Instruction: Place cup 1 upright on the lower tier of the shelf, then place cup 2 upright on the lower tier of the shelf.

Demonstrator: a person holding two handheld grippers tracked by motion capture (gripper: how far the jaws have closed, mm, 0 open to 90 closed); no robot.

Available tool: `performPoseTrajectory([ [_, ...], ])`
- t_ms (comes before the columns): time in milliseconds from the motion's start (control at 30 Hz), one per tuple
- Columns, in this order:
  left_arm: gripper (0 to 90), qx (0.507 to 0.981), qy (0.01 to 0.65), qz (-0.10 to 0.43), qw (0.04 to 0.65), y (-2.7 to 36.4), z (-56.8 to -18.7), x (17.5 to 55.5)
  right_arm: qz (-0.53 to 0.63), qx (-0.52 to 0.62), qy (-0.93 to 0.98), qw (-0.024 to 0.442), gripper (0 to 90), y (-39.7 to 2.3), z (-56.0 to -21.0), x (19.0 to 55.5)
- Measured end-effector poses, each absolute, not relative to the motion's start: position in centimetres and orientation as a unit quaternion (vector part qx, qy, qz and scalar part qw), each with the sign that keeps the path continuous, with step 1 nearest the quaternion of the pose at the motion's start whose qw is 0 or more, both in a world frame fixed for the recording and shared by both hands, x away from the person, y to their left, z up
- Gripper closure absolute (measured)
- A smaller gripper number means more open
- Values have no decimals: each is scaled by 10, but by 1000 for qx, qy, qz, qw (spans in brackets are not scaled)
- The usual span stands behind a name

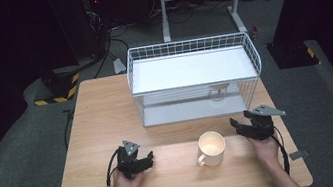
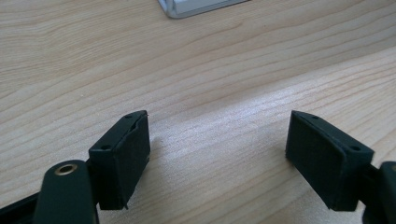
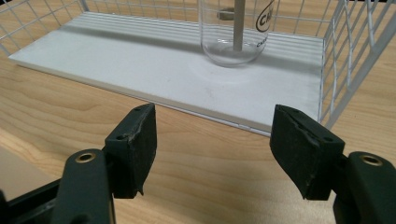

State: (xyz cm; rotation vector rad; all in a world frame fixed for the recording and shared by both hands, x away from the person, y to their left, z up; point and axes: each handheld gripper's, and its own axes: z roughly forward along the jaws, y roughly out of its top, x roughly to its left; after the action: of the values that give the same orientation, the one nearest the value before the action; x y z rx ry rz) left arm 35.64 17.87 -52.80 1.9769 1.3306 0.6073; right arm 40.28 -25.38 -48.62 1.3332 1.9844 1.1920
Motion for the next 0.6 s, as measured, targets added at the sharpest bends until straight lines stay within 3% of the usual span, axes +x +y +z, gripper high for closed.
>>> performPoseTrajectory([
  [600, 221, 758, 510, 233, 334, 179, -528, 356, 436, 490, 718, 233, 320, -269, -493, 375],
])
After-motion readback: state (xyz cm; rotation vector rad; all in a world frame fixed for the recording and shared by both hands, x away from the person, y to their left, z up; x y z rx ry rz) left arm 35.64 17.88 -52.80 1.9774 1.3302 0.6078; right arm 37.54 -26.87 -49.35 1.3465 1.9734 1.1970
